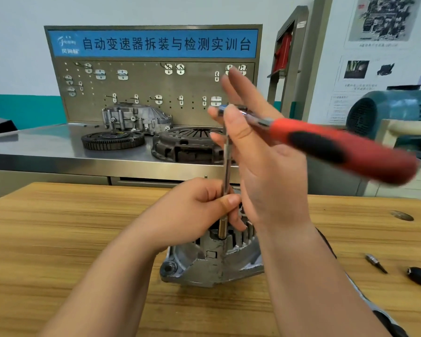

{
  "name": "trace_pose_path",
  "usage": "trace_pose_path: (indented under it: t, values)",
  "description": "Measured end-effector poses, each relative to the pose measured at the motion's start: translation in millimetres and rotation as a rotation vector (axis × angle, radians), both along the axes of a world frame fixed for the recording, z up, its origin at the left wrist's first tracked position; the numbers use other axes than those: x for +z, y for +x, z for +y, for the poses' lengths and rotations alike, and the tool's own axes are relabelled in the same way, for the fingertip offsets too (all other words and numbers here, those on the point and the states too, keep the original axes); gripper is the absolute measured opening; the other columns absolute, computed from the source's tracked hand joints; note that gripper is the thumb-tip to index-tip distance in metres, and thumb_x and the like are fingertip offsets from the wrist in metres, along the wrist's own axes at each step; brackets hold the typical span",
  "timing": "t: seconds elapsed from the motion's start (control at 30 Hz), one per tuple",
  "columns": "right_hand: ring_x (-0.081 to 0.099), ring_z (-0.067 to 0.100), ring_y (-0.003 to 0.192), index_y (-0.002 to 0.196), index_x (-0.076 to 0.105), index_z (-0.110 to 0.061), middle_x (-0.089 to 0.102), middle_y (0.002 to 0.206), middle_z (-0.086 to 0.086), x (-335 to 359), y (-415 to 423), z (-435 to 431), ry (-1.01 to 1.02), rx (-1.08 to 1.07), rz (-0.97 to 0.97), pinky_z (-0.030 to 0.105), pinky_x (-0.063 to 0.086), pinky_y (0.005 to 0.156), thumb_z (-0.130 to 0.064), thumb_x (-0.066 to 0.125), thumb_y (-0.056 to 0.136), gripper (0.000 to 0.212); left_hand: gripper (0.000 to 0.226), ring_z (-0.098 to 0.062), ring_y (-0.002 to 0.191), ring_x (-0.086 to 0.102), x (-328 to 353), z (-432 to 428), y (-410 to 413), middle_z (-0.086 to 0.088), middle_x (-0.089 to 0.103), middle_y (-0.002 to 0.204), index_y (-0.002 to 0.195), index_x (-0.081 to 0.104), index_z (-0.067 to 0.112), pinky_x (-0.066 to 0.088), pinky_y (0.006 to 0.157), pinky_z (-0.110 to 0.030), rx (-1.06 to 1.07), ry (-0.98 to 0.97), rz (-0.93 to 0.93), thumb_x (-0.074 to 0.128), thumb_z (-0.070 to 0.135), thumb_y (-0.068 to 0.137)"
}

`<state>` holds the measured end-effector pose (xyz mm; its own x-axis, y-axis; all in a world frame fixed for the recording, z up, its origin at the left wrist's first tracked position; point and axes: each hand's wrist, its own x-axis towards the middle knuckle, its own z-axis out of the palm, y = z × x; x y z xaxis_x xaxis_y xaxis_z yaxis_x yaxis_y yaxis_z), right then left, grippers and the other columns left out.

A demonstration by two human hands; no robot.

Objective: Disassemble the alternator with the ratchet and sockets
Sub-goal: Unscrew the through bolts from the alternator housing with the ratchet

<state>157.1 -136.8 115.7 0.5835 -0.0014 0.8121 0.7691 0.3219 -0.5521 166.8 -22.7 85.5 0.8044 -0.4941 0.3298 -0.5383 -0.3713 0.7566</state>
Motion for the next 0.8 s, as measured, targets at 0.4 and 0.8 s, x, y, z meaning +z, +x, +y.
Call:
trace_pose_path:
  t: [0.4,0.8]
  values:
    - [0.066,0.020,0.098,0.113,0.064,-0.030,0.066,0.120,0.006,-2.5,4.6,-1.9,0.096,0.011,0.154,0.034,0.052,0.089,-0.034,0.057,0.091,0.024,0.026,-0.036,0.092,0.064,2.1,5.3,1.3,-0.003,0.073,0.085,0.079,0.067,0.015,0.048,0.090,-0.052,-0.040,0.007,0.001,0.050,0.029,0.094]
    - [0.069,0.017,0.102,0.110,0.063,-0.024,0.073,0.109,-0.007,-4.0,7.4,-1.5,0.050,0.125,0.147,0.043,0.050,0.099,-0.033,0.042,0.098,0.027,0.027,-0.018,0.100,0.066,3.2,3.9,-1.9,-0.010,0.072,0.102,0.101,0.065,0.000,0.049,0.094,-0.033,-0.083,0.023,0.042,0.045,0.018,0.097]
